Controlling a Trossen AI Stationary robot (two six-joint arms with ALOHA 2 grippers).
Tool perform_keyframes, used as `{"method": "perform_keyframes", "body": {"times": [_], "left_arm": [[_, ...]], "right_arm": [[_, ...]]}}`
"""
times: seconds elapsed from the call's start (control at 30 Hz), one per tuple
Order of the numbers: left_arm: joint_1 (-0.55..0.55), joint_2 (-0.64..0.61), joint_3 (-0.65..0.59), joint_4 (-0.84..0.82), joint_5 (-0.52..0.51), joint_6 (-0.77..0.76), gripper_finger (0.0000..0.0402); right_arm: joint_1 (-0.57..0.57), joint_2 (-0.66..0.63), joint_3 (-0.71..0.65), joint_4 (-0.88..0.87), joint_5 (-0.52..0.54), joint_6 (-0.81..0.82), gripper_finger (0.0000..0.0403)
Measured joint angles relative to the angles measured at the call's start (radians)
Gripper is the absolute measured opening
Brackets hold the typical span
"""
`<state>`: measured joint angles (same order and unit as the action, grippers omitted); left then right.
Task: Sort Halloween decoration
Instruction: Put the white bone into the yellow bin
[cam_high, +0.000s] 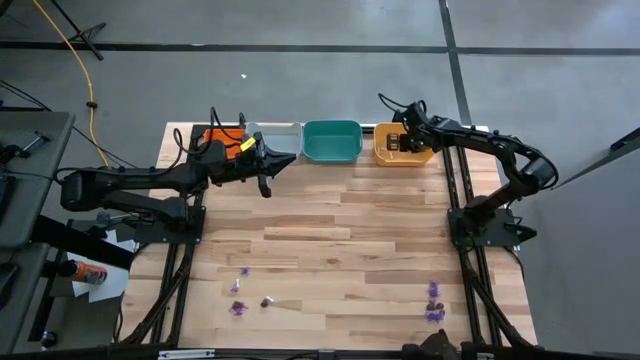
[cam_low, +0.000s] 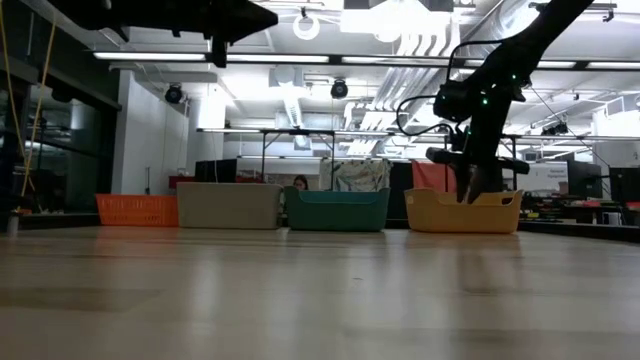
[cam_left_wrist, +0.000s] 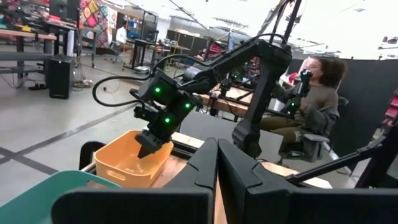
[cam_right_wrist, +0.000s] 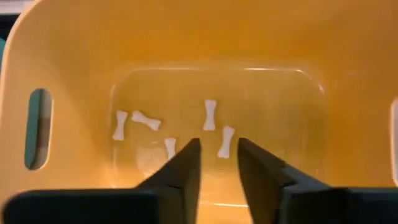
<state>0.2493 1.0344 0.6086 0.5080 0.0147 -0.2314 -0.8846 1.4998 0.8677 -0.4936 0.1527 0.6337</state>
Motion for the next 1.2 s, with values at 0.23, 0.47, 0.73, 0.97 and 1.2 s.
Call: {"method": "perform_keyframes", "body": {"times": [0.23,0.47,0.73,0.97,1.2], "left_arm": [[0.000,0.000,0.000,-0.015,0.000,-0.003,0.0000],[0.000,0.000,0.000,-0.017,0.035,-0.037,0.0000],[-0.001,0.000,0.000,-0.039,0.070,-0.047,0.0000],[-0.001,0.000,0.000,-0.040,0.071,-0.046,0.0000],[-0.001,0.000,0.000,-0.040,0.071,-0.026,0.0000]], "right_arm": [[0.000,-0.006,0.021,0.033,-0.033,-0.016,0.0198],[0.105,-0.106,0.024,0.284,-0.353,-0.124,0.0219],[0.433,-0.191,0.024,0.538,-0.471,-0.199,0.0220],[0.660,-0.194,0.024,0.754,-0.341,-0.313,0.0220],[0.738,-0.194,0.024,0.790,-0.190,-0.474,0.0213]]}}
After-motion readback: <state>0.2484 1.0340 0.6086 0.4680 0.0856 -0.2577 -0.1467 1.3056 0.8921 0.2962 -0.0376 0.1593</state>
